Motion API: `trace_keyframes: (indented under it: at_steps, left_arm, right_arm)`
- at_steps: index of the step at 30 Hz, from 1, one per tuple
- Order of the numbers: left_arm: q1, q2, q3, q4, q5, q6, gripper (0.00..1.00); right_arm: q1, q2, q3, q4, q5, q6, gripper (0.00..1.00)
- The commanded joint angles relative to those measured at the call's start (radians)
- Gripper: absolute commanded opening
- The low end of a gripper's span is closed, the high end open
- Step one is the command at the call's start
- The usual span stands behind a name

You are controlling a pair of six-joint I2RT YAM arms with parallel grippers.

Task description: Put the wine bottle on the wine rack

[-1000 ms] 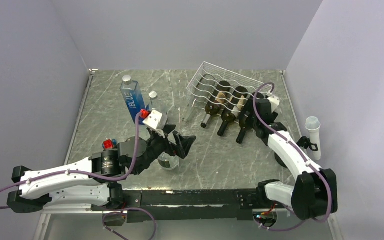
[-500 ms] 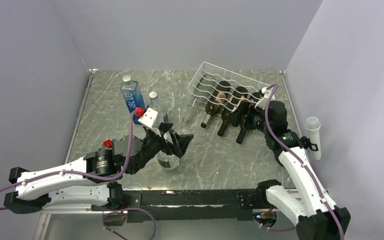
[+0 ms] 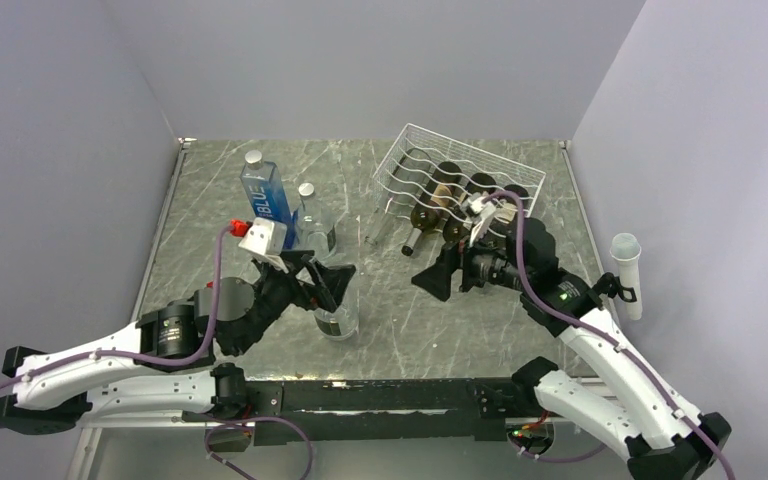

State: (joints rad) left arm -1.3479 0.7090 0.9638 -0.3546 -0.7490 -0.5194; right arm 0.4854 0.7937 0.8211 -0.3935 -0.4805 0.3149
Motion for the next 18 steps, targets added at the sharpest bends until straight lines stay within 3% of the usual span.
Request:
trace_keyframes:
  at_steps: [1,7,11,16,18]
  left_arm:
    - [-0.002,0.006,-0.024,-0.163,-0.002,-0.123,0.99]
    - [-0.002,0.006,-0.102,-0.278,-0.038,-0.346,0.99]
    - [-0.001,0.007,-0.208,-0.179,-0.007,-0.335,0.99]
    - [-0.002,0.104,-0.22,-0.244,-0.117,-0.422,0.99]
    - [-0.003,0.124,-0.239,-0.192,-0.147,-0.377,0.96]
  right_arm:
    - [0.107,0.015,0.046,0.004,0.061,-0.026,0.97]
    - [0.209,0.052,0.066,0.02,0.113,-0.01,0.95]
    - [0.277,0.081,0.108,0.007,0.185,-0.022,0.95]
    - [0.323,0.113,0.142,0.003,0.231,-0.027,0.95]
    - [0.332,0.118,0.14,0.005,0.249,-0.023,0.95]
